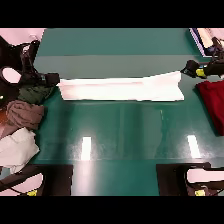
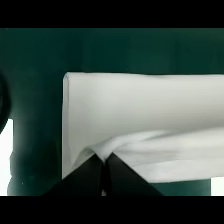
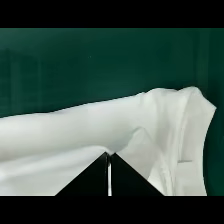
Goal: Fold the shirts.
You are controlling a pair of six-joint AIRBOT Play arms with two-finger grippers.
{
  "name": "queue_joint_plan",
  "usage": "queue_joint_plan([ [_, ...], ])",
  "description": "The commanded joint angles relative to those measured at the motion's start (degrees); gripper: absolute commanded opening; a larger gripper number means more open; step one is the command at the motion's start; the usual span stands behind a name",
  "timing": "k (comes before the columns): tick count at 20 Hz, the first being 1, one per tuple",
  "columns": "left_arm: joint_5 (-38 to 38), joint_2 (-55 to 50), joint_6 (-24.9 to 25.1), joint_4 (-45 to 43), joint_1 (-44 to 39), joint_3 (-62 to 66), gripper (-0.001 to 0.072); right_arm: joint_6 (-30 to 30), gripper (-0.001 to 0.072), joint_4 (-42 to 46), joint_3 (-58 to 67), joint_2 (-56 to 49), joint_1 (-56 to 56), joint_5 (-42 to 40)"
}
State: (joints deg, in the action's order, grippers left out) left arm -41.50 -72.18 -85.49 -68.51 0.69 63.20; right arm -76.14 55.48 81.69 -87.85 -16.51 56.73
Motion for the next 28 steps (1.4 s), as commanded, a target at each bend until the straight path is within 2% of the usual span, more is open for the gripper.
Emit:
queue_joint_plan([
  [1,5.9,-3.5,-0.2,2.0,0.1,0.0,0.0026,0.6,0.0021,0.0,0.3,-2.4,1.7,-4.7],
  [2,6.9,-4.0,-1.4,1.9,0.1,0.0,0.0029,0.6,0.0024,-0.1,0.3,-3.1,2.4,-5.7],
  [3,8.0,-4.1,-2.7,1.9,0.1,0.0,0.0246,0.6,0.0039,-0.6,0.4,-3.7,2.8,-6.0],
  [4,9.3,-4.1,-4.3,1.9,0.1,0.0,0.0573,0.6,0.0216,-1.0,0.8,-4.3,3.2,-5.9],
  [5,9.6,-4.1,-5.2,1.8,0.1,0.2,0.0618,0.6,0.0368,-1.6,2.1,-5.3,3.1,-4.3],
  [8,7.3,-3.9,-5.2,1.9,0.1,0.2,0.0611,0.7,0.0418,-1.9,8.8,-8.1,1.0,5.6],
  [10,1.7,-3.9,-4.9,1.9,0.1,0.2,0.0609,1.2,0.0636,-1.8,12.7,-9.5,-1.9,13.4],
  [11,-0.8,-3.9,-4.3,1.9,0.1,0.2,0.0595,1.2,0.0675,-1.8,14.2,-10.3,-3.6,17.0],
  [13,-5.4,-3.9,-4.1,1.9,0.1,0.2,0.0132,1.2,0.0701,-1.8,16.0,-12.7,-6.8,22.8],
  [14,-7.1,-3.9,-4.1,1.9,0.1,0.2,0.0034,1.2,0.0701,-1.9,16.2,-14.1,-8.1,24.5],
  [17,-11.1,-3.9,-4.1,2.1,0.1,0.2,0.0034,1.2,0.0701,-1.9,16.2,-19.0,-10.0,28.6],
  [20,-14.6,-3.9,-4.1,2.1,0.1,0.2,0.0034,1.2,0.0701,-2.0,16.2,-22.9,-10.0,29.0],
  [24,-15.8,-3.9,-4.1,3.7,0.0,0.2,0.0034,2.9,0.0698,-8.0,16.2,-26.8,-9.7,28.5],
  [27,-15.8,-3.9,-4.1,5.2,0.0,0.2,0.0033,3.2,0.0691,-9.4,16.2,-28.5,-8.8,27.9],
  [28,-15.8,-3.9,-4.1,5.2,0.0,0.2,0.0033,3.3,0.0668,-9.4,16.2,-28.5,-8.1,27.1],
])
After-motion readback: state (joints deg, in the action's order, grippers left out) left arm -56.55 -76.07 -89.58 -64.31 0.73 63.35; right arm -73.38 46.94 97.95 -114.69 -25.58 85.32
